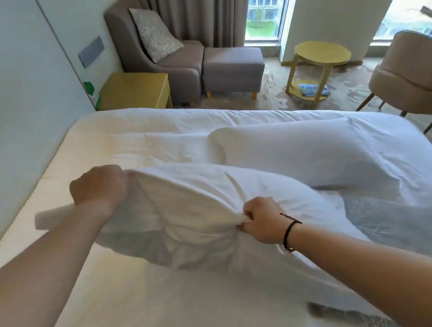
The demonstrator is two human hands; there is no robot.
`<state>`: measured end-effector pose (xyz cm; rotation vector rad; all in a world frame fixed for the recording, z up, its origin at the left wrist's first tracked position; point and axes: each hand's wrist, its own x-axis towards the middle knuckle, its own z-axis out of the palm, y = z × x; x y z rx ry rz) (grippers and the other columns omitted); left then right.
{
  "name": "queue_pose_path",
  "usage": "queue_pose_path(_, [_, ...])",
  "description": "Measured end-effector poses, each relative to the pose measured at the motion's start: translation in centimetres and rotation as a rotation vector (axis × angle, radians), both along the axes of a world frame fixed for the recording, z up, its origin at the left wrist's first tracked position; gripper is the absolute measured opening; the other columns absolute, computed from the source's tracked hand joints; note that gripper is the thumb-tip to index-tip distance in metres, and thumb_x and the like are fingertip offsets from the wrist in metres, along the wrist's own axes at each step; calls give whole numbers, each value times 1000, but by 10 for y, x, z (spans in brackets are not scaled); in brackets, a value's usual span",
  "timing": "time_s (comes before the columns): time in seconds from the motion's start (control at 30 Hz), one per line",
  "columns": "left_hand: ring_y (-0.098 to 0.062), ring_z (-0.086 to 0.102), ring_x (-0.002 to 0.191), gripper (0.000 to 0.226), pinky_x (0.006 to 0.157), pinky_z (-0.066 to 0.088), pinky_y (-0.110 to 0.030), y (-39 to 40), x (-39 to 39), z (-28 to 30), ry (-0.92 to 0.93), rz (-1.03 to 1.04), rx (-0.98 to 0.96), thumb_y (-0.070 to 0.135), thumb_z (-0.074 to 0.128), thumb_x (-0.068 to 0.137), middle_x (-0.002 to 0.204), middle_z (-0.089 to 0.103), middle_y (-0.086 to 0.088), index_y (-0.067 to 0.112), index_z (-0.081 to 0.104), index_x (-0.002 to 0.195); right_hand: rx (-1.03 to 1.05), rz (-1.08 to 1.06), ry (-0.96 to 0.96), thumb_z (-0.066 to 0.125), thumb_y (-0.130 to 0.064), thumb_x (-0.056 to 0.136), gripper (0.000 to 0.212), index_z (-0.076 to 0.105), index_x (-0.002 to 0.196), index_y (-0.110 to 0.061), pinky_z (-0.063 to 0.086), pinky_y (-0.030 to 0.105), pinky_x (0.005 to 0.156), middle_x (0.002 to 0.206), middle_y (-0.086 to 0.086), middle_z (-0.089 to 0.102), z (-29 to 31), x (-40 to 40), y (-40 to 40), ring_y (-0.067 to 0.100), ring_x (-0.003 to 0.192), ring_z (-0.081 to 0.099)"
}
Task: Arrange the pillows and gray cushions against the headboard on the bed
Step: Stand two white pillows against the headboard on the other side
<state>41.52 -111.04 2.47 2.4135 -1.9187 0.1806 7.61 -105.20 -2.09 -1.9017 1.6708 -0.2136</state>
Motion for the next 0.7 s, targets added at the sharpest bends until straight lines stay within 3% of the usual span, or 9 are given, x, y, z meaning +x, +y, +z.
queue_pose_path(0.13, [-25,55,73,50,63,36,-34,11,31,36,233,-100,-71,59,32,94,80,63,4,25,67,83,157,-180,-145,70,-22,71,38,37,54,-18,25,22,44,56,-2,36,31,130,-21,19,52,33])
queue_pose_path(0.2, [-23,59,80,55,63,35,-34,26,44,43,330,-100,32,70,34,88,84,64,9,25,64,82,250,-294,-256,69,-17,68,31,39,58,-18,28,16,43,55,-1,38,39,196,-35,19,48,34])
queue_pose_path(0.3, [-21,60,99,58,72,40,-35,51,78,47,506,-110,249,77,34,84,107,65,12,31,65,102,376,-432,-484,70,-15,69,16,54,72,-15,44,25,51,66,6,56,52,277,-58,22,53,50])
queue_pose_path(0.4, [-18,61,87,59,72,47,-34,73,118,54,662,-149,446,80,39,81,97,68,0,28,65,94,437,-492,-691,70,-4,79,12,60,78,-12,52,27,51,76,8,61,64,335,-81,22,61,59])
queue_pose_path(0.47, [-16,62,87,69,79,52,-37,86,145,57,582,-125,526,86,47,67,94,67,4,27,62,101,474,-646,-870,66,7,78,13,64,80,-6,48,26,41,71,12,61,65,363,-85,22,50,56])
queue_pose_path(0.53, [-15,60,84,73,71,49,-35,97,169,53,406,-43,497,87,52,60,89,62,9,25,54,99,543,-692,-964,63,8,81,14,65,90,-2,48,25,39,71,13,62,65,384,-76,21,41,56])
queue_pose_path(0.6, [-13,56,76,67,59,38,-31,105,189,44,313,53,426,87,52,64,80,56,12,25,49,90,613,-673,-977,63,4,86,9,63,92,-2,49,24,40,69,11,63,55,395,-60,15,33,55])
queue_pose_path(0.7, [-14,58,75,71,56,36,-30,120,204,17,352,170,320,90,47,64,84,60,9,24,57,88,666,-667,-933,67,-2,87,7,61,90,-2,51,24,41,65,10,61,35,393,-32,14,34,55])
